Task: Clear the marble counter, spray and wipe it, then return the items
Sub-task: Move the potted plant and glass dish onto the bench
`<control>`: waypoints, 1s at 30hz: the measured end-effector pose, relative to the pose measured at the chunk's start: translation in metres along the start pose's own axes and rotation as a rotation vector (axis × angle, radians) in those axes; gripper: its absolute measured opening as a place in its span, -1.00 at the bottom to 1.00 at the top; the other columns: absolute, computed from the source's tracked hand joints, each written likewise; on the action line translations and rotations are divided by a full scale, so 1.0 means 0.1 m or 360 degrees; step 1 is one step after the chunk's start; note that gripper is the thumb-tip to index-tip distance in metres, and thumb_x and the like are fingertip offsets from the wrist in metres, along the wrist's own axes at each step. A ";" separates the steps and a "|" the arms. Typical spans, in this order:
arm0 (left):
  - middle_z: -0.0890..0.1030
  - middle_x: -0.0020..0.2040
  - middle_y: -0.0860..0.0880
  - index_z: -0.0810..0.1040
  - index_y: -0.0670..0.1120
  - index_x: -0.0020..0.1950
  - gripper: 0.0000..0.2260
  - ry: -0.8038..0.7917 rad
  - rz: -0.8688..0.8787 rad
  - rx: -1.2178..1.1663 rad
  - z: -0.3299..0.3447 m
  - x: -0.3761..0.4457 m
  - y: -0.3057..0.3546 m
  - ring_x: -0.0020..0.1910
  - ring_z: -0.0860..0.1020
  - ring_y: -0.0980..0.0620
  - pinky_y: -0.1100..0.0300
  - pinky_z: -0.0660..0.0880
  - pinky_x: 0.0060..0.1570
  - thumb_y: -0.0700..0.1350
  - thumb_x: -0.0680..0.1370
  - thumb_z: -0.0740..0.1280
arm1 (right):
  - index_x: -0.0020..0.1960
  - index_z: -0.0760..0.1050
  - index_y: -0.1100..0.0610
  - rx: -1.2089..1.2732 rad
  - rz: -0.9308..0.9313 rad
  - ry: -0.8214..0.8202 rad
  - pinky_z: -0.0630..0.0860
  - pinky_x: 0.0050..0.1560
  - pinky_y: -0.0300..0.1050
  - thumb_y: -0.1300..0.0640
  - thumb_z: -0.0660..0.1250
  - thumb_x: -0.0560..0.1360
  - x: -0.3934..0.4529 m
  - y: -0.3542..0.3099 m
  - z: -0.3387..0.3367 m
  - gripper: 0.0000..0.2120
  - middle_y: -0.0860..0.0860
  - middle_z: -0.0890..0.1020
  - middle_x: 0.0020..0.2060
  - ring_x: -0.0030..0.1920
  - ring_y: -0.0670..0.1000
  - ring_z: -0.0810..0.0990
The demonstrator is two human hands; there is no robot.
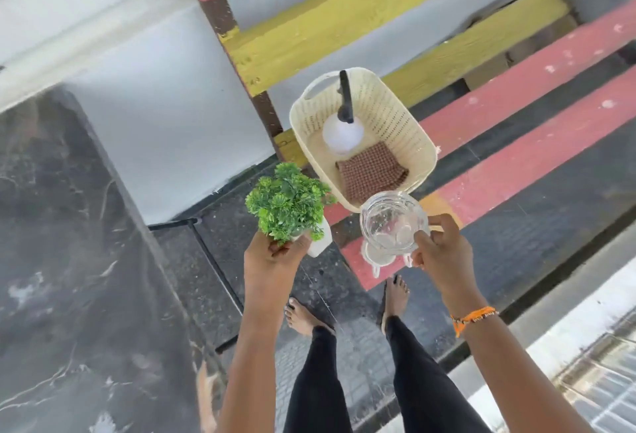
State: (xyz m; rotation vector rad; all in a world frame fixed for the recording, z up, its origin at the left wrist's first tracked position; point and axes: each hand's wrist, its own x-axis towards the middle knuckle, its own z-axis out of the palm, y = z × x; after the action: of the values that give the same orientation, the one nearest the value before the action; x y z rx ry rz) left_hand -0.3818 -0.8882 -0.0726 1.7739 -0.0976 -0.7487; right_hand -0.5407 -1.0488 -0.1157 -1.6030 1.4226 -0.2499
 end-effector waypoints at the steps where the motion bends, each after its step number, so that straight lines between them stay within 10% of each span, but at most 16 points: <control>1: 0.67 -0.24 0.20 0.59 0.03 -0.07 -0.85 -0.0040 -0.0004 0.0027 0.18 -0.02 -0.01 -0.27 0.58 0.30 0.53 0.42 -0.29 -0.18 0.42 0.45 | -0.05 0.41 0.15 -0.0007 0.0016 0.0026 0.34 -0.56 -0.41 0.26 0.25 0.45 0.08 0.10 -0.13 -0.90 0.23 0.57 -0.48 -0.60 -0.18 0.48; 7: 0.49 -0.55 0.20 0.51 0.02 -0.35 -0.81 -0.0268 -0.0071 0.0297 1.40 -0.15 -0.18 -0.56 0.39 0.28 0.51 0.28 -0.51 -0.17 0.35 0.48 | -0.07 0.39 0.09 0.0038 0.0185 0.0193 0.36 -0.48 -0.38 0.19 0.27 0.47 0.60 0.75 -0.86 -0.92 0.00 0.56 -0.55 -0.57 -0.21 0.50; 14: 0.64 -0.28 0.17 0.54 0.14 -0.20 -0.71 -0.0392 -0.0171 0.0599 2.34 0.02 -0.45 -0.27 0.59 0.31 0.46 0.49 -0.31 -0.05 0.21 0.59 | -0.05 0.36 0.09 0.0116 0.0354 0.0288 0.37 -0.52 -0.45 0.17 0.25 0.48 1.25 1.27 -1.07 -0.91 0.05 0.57 -0.49 -0.60 -0.23 0.49; 23: 0.63 -0.19 0.02 0.54 -0.01 -0.16 -0.68 -0.0263 -0.0086 0.0885 3.13 0.43 -0.89 -0.18 0.57 0.18 0.32 0.46 -0.20 -0.05 0.20 0.59 | 0.05 0.34 0.12 0.0230 0.0499 0.0326 0.59 -0.19 0.06 0.24 0.19 0.47 1.90 1.68 -0.91 -0.84 0.22 0.61 -0.26 -0.52 -0.07 0.55; 30: 0.63 -0.06 -0.18 0.59 -0.20 -0.04 -0.74 -0.0182 -0.0091 0.1019 3.37 0.63 -1.11 -0.08 0.58 -0.10 0.20 0.35 -0.24 -0.22 0.31 0.51 | 0.19 0.34 0.18 0.0295 0.0441 0.0255 0.46 -0.52 -0.41 0.30 0.17 0.50 2.18 1.86 -0.88 -0.73 0.22 0.55 -0.15 -0.31 0.05 0.62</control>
State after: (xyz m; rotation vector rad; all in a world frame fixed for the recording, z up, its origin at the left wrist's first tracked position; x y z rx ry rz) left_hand -0.5433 -1.1584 -0.2477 2.3428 -0.4009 -0.9267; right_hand -0.6582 -1.2565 -0.2965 -1.2425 1.6733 -0.3423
